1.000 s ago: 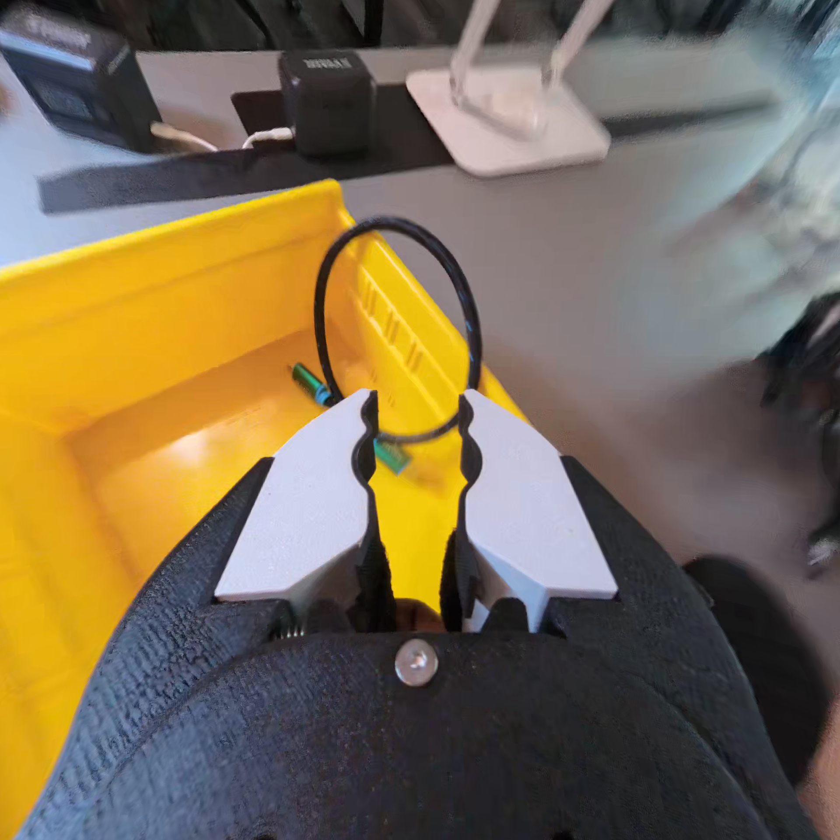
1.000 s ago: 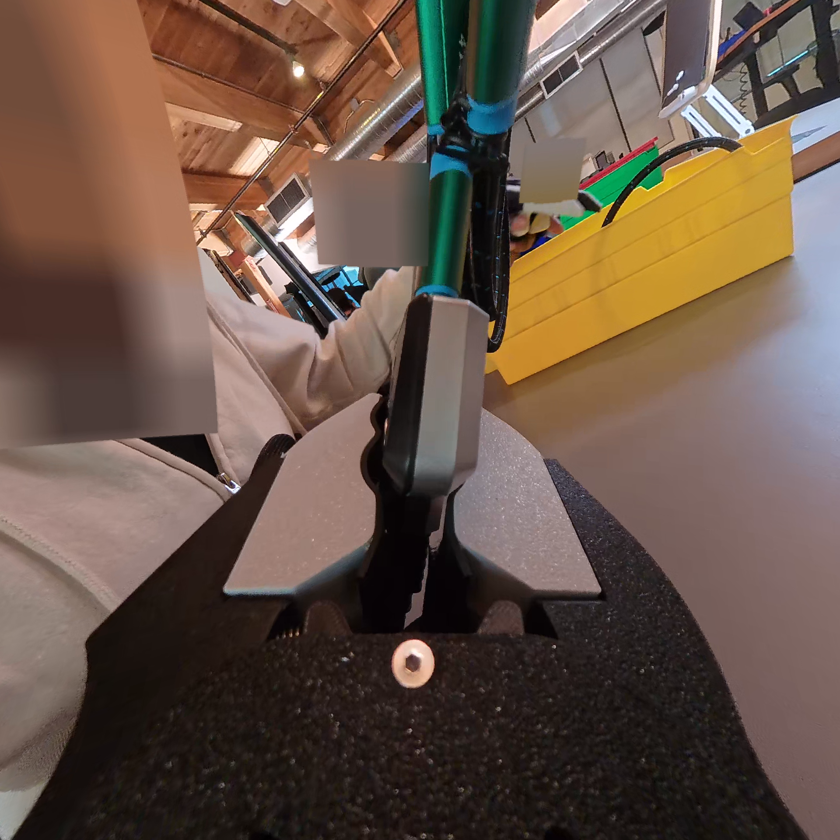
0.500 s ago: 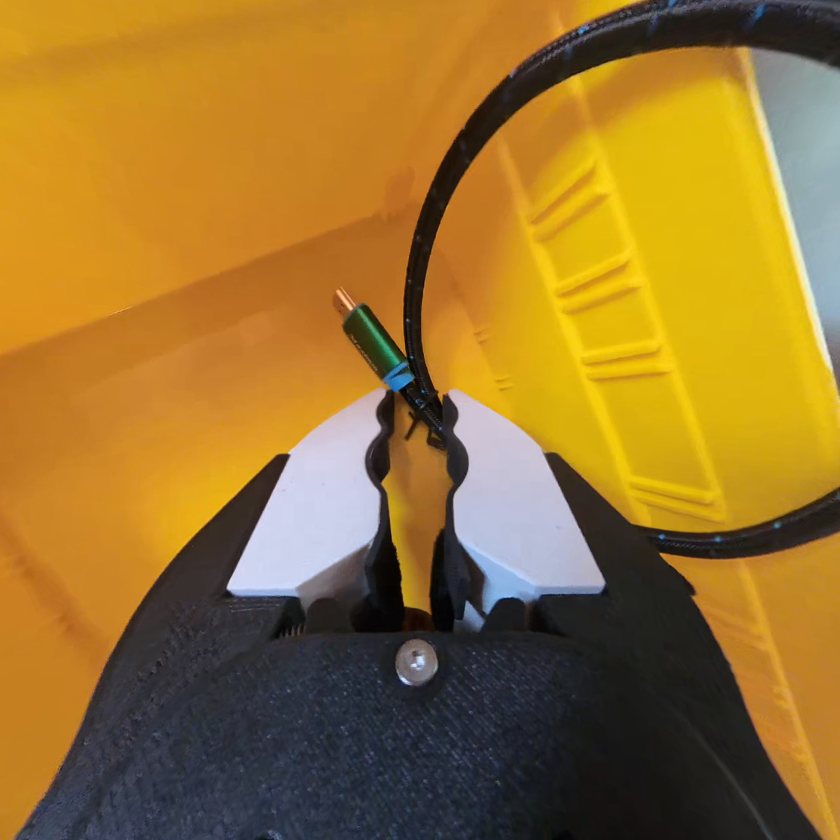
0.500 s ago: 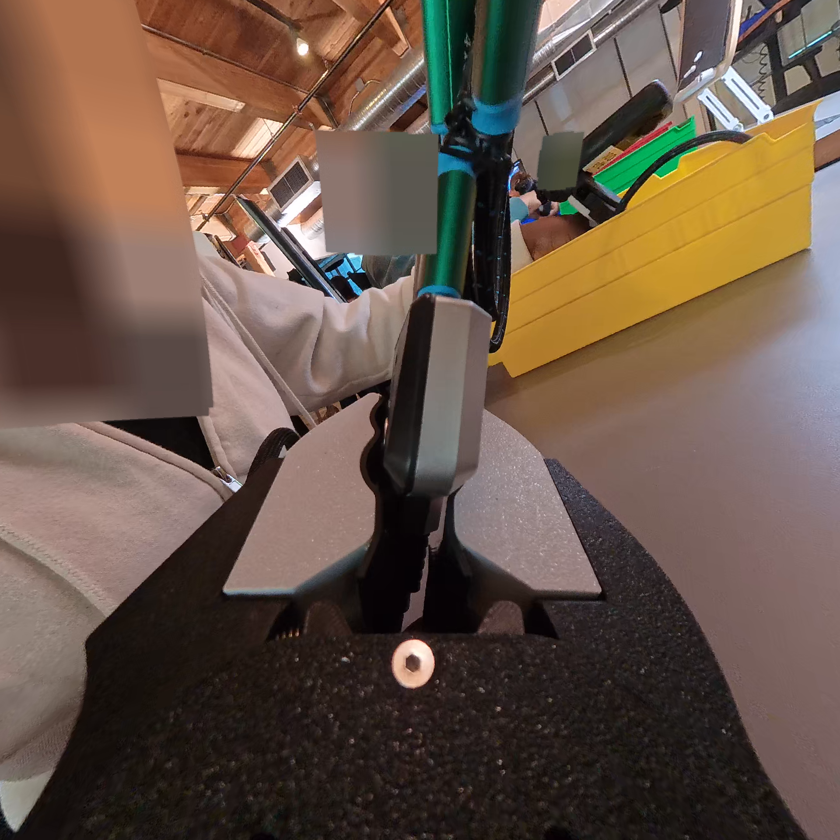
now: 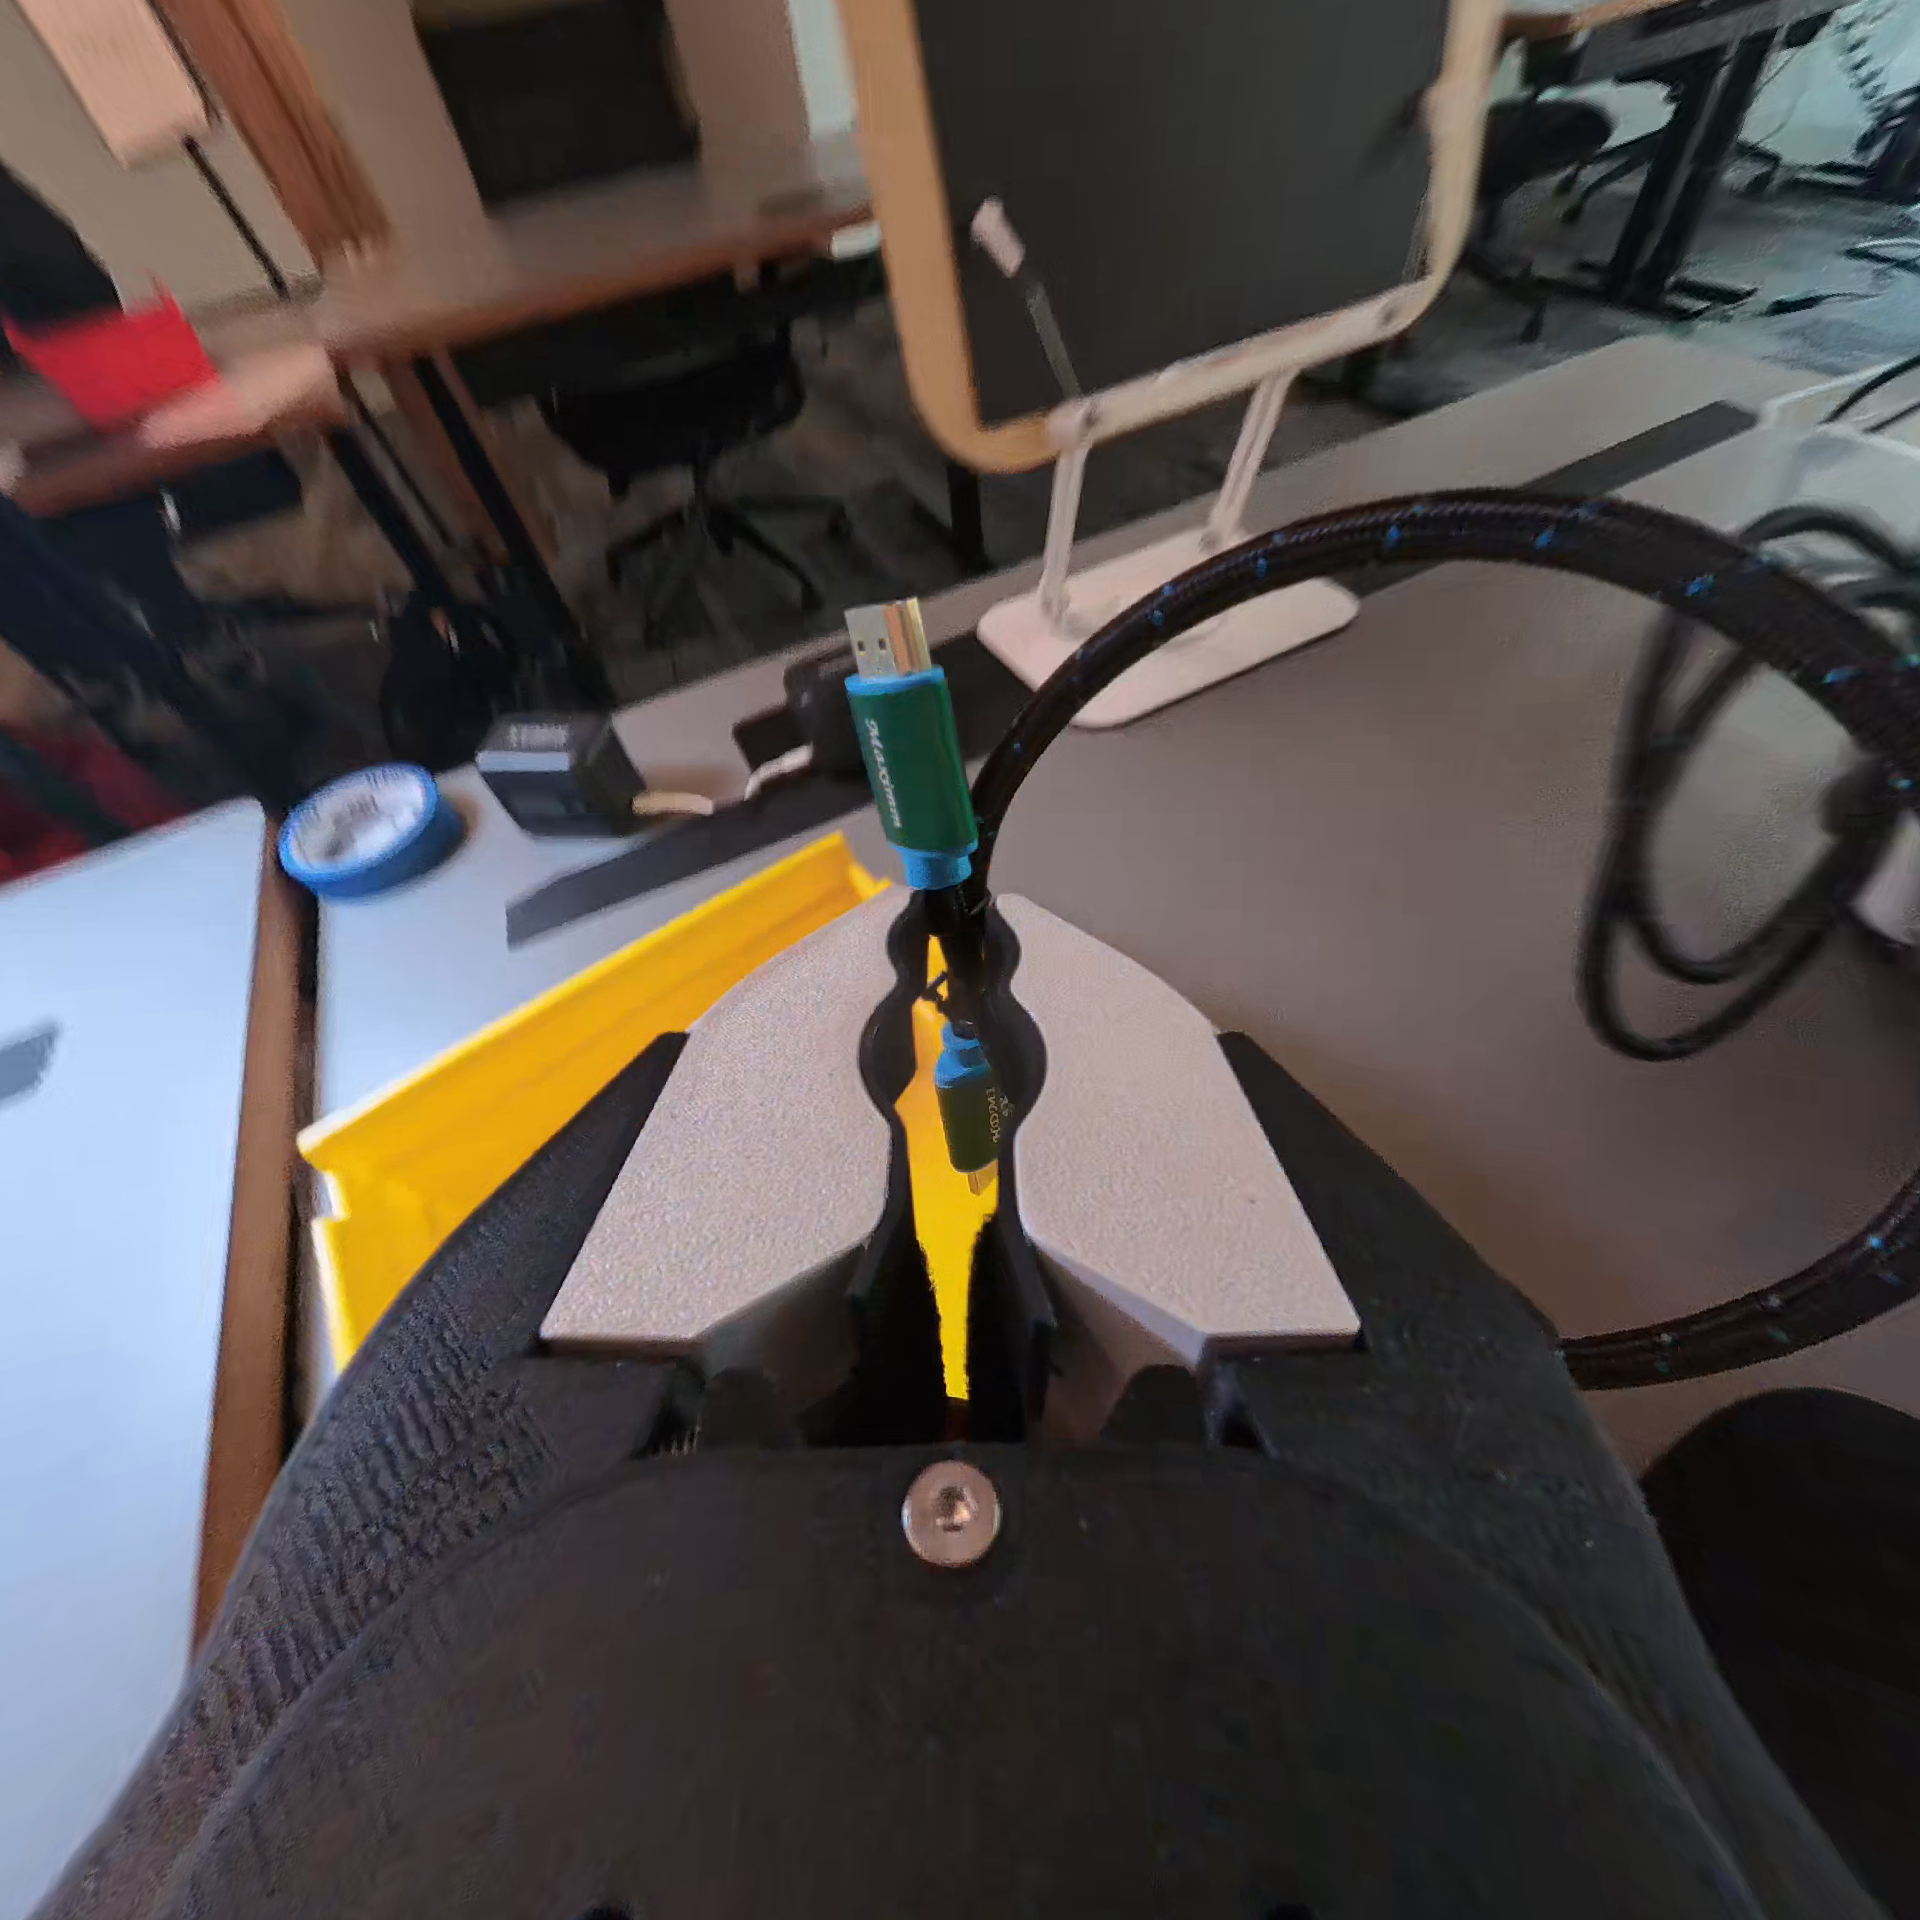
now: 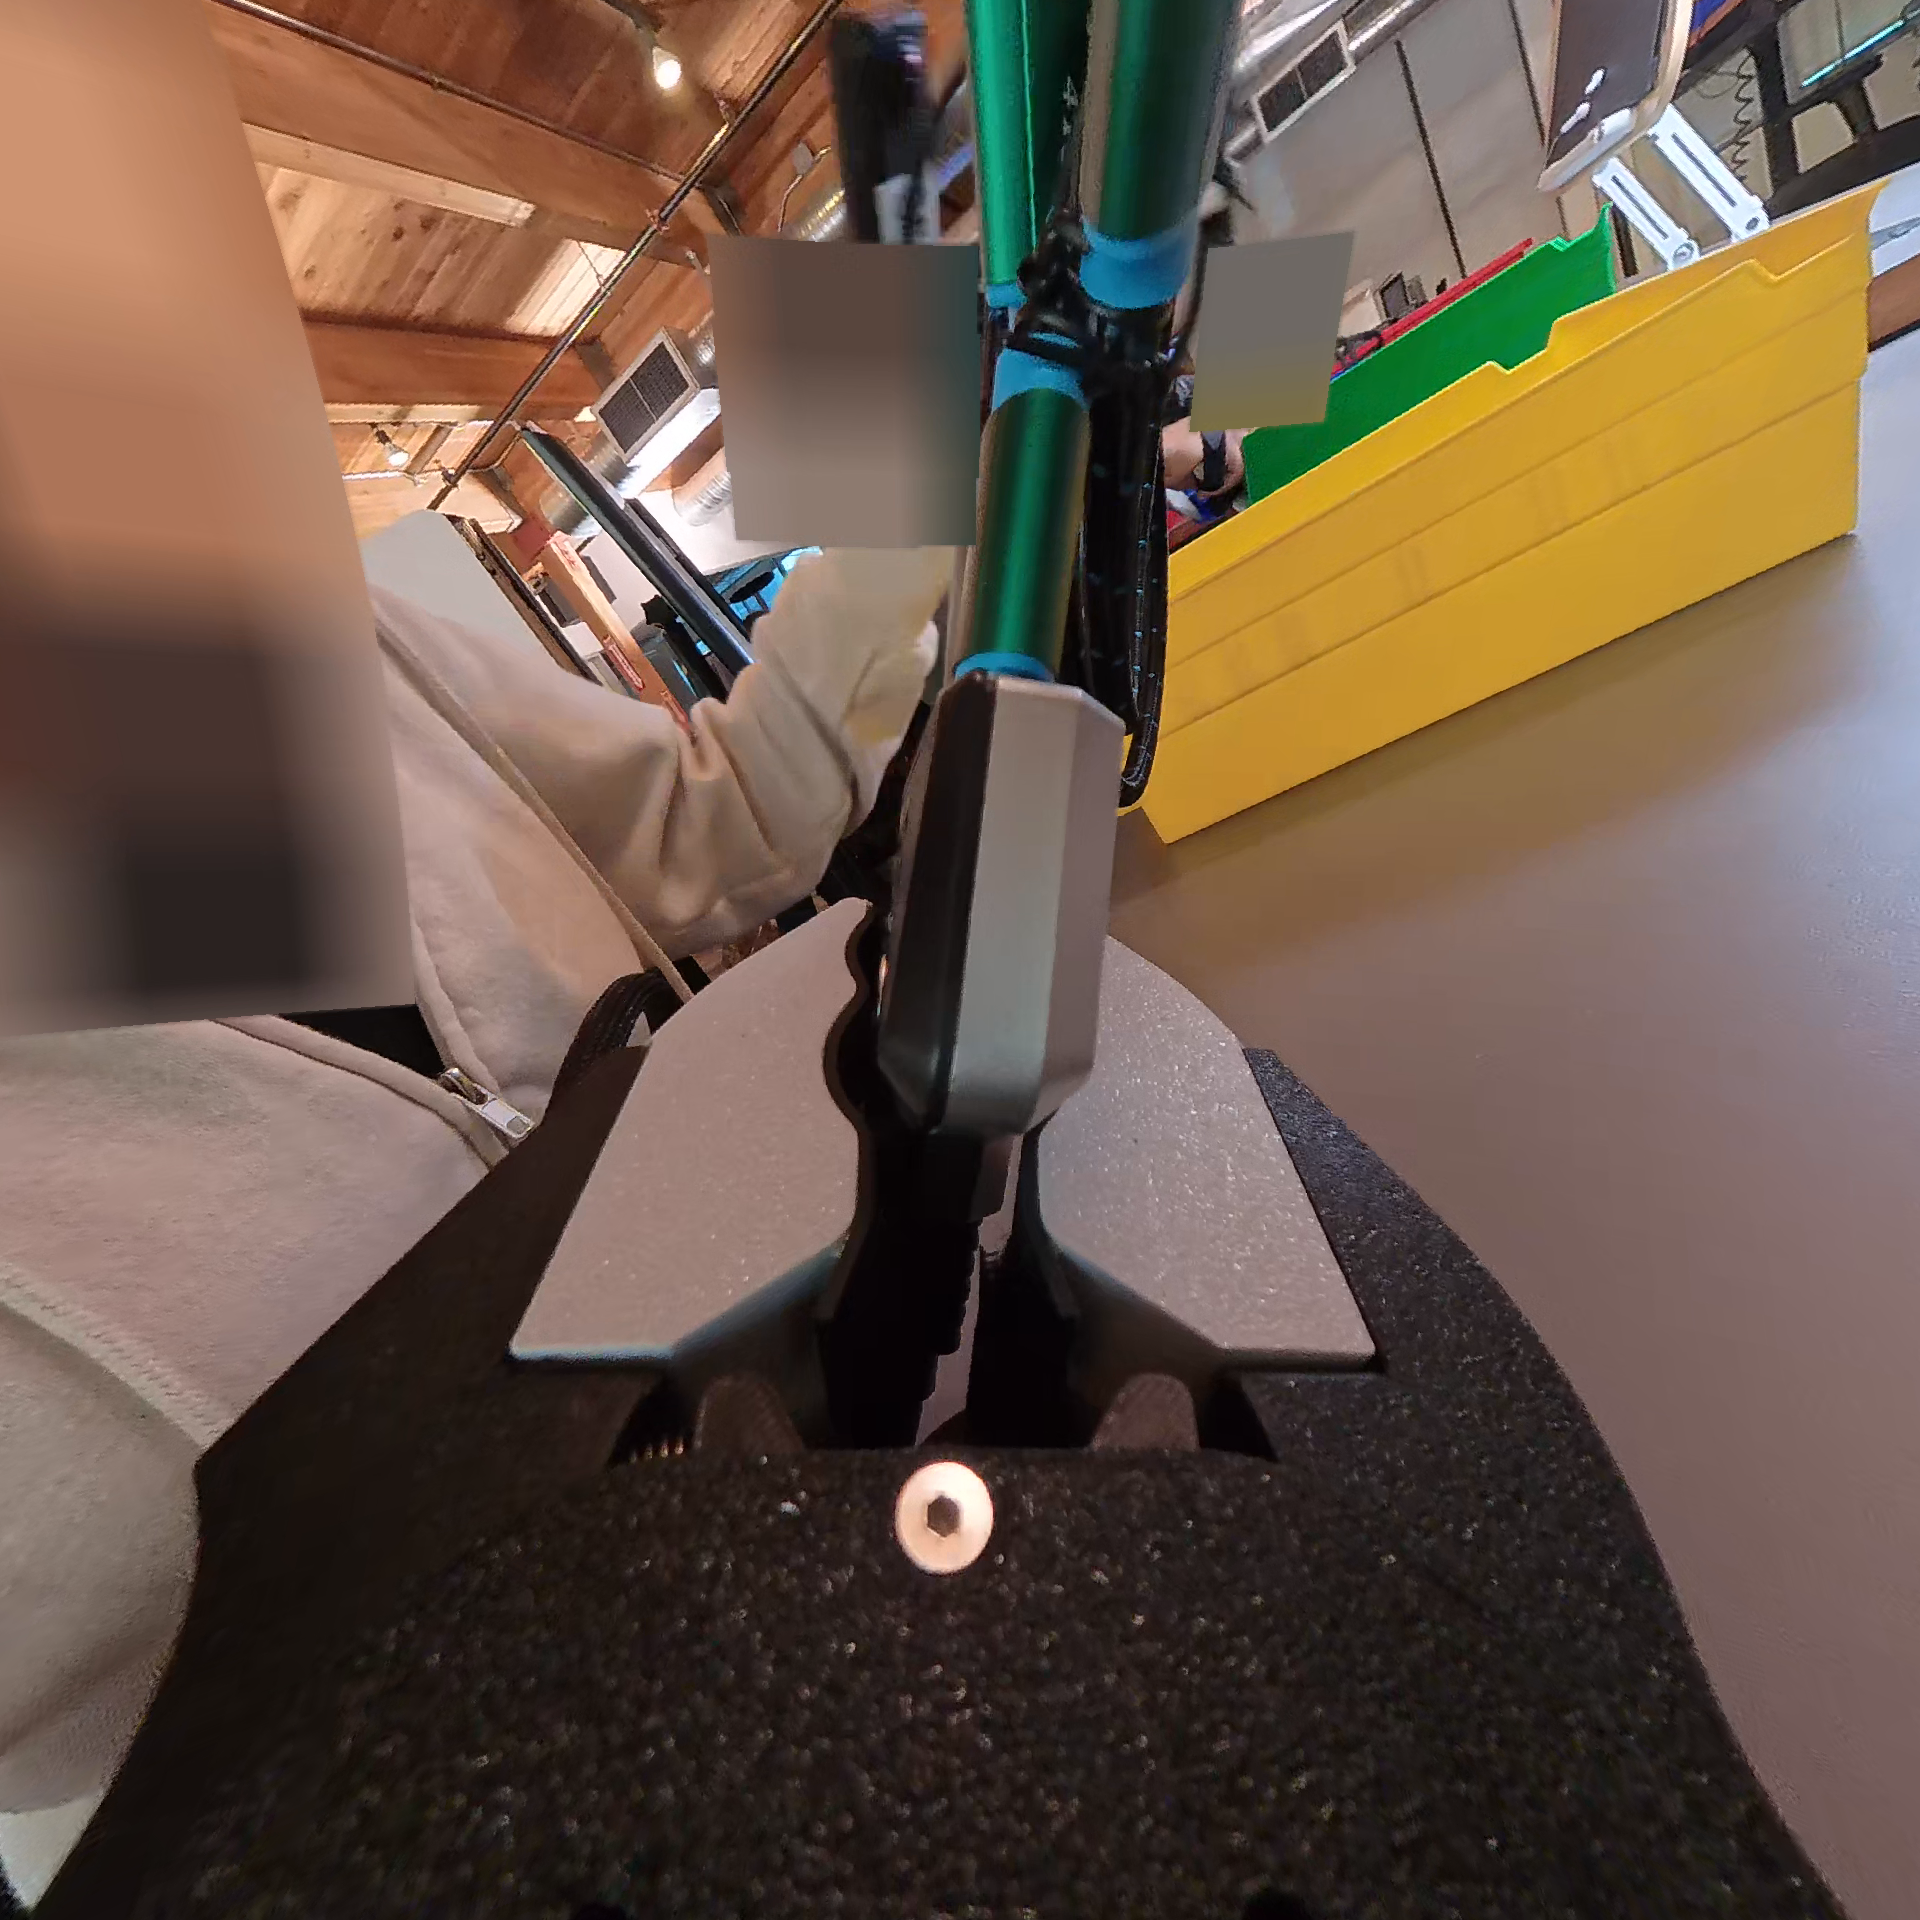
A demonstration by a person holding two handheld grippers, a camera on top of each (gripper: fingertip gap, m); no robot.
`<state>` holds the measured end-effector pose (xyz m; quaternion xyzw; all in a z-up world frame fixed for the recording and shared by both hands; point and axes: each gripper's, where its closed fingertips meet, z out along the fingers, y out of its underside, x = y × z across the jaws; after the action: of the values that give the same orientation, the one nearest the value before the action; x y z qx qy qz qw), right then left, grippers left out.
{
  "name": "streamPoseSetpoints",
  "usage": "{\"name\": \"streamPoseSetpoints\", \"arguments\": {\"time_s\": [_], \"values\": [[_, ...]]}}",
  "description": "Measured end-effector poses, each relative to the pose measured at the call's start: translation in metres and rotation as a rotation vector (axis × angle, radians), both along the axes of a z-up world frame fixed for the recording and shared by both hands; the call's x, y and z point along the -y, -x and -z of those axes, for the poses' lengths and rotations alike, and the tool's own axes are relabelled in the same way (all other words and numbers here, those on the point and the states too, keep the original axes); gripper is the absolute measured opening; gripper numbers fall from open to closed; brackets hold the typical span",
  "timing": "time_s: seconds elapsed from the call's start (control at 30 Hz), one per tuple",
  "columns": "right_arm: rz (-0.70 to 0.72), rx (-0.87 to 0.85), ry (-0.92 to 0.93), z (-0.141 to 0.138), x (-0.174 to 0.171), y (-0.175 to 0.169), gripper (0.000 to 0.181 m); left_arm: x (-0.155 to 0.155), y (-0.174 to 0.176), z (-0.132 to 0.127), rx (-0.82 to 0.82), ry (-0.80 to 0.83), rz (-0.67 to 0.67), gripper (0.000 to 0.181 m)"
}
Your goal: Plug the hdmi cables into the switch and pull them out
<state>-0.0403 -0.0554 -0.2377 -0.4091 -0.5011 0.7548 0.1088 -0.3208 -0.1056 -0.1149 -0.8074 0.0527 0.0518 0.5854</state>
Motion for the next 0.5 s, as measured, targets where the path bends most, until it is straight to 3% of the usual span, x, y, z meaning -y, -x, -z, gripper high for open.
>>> {"name": "streamPoseSetpoints", "arguments": {"time_s": [0.13, 0.23, 0.37, 0.5], "values": [[0.013, -0.001, -0.001, 0.000, -0.001, -0.001, 0.024, 0.024, -0.063, -0.046, -0.122, -0.118, 0.112, 0.009], [0.021, -0.002, 0.001, -0.001, -0.001, -0.001, 0.024, 0.039, -0.106, -0.054, -0.147, -0.126, 0.183, 0.009], [0.033, -0.007, 0.013, -0.003, -0.003, -0.001, 0.024, 0.052, -0.149, -0.029, -0.193, 0.003, 0.246, 0.009], [0.059, -0.019, 0.025, -0.006, -0.007, -0.001, 0.024, 0.064, -0.185, 0.024, -0.211, 0.258, 0.333, 0.009]]}}
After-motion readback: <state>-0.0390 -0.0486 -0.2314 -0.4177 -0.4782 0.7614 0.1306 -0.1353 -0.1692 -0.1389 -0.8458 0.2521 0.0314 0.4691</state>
